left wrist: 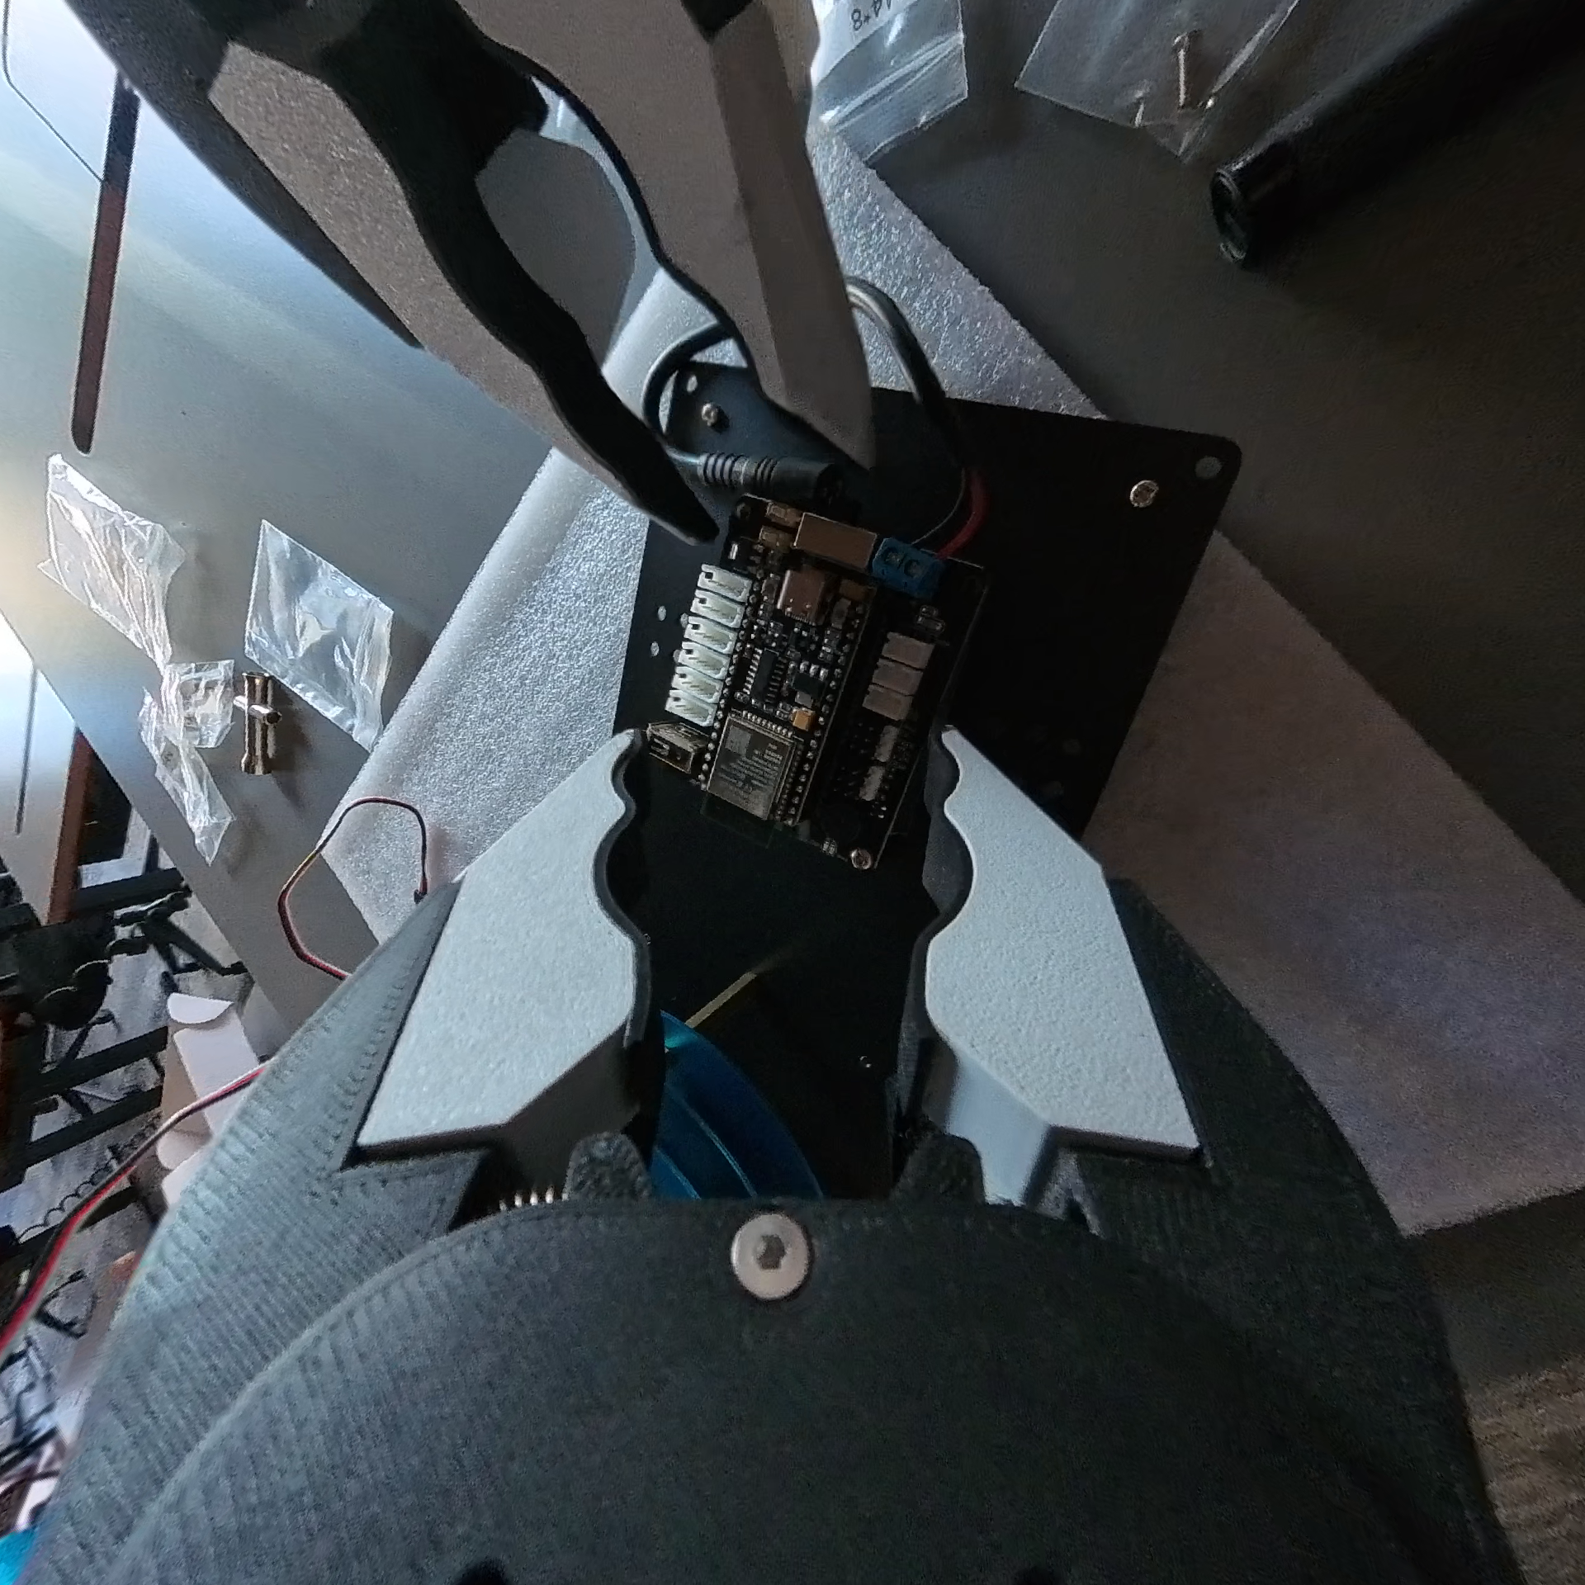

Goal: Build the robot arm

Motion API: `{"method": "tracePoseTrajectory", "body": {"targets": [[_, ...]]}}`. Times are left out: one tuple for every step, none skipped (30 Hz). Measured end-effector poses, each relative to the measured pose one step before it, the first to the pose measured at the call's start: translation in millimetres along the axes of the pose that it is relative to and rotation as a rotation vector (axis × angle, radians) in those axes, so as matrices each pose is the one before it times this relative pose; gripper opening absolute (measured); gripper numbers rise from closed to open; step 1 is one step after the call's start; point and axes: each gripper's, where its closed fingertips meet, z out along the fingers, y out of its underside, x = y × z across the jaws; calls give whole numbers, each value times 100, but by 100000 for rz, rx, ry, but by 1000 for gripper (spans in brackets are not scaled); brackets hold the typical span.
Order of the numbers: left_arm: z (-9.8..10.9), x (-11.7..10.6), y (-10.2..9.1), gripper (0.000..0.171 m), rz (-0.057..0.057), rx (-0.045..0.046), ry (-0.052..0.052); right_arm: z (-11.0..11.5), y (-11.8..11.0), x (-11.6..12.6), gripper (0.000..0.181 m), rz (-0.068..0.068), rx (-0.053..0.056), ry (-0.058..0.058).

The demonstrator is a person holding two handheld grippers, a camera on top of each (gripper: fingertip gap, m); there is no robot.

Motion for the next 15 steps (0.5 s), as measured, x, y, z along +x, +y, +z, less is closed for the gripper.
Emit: {"method": "tracePoseTrajectory", "body": {"targets": [[31, -12, 43, 63, 523, -453, -381, 239, 199, -210, 41, -696, -1922, -1168], [23, -2, 37, 63, 352, -261, -239, 213, 207, -95, 41, -895, -1999, -180], [11, -8, -6, 63, -9, -1, -104, 107, -19, -87, 39, -865, -344, -111], [-5, -8, -10, 63, -223, 26, 22, -4, -50, -43, 38, -58, 131, -18], [-6, 3, 5, 63, -176, 9, 36, -45, 18, 103, 38, 403, -59, 521], [-4, -11, -11, 63, -77, 56, -84, -72, -85, 99, 37, 219, 924, 568], [-1, -3, -7, 63, -56, 47, -115, -93, -118, 12, 35, -18, 1250, 118], [-2, 3, -6, 63, -93, 40, -89, -88, -101, 66, 34, -32, 1058, 436], [-13, -8, -9, 63, -172, 87, -65, -68, -70, 108, 32, -145, 626, 889], [-9, -2, 1, 63, -135, 38, -39, -25, 44, 100, 29, -553, -255, 853], [-15, 8, -4, 63, -101, -62, -38, 11, 37, 15, 27, -584, -390, 381], [-27, -3, 5, 62, -202, -104, 36, 16, 10, 70, 26, -505, -555, 725], [-15, 2, -14, 62, -224, -35, 109, 6, -24, 34, 26, -653, -488, 559], [-20, -13, -4, 61, -102, 91, 41, -2, -30, 8, 25, -630, -282, 391], [-14, -1, -9, 61, -98, 82, 18, -18, -59, 16, 25, -189, -55, 215]]}}
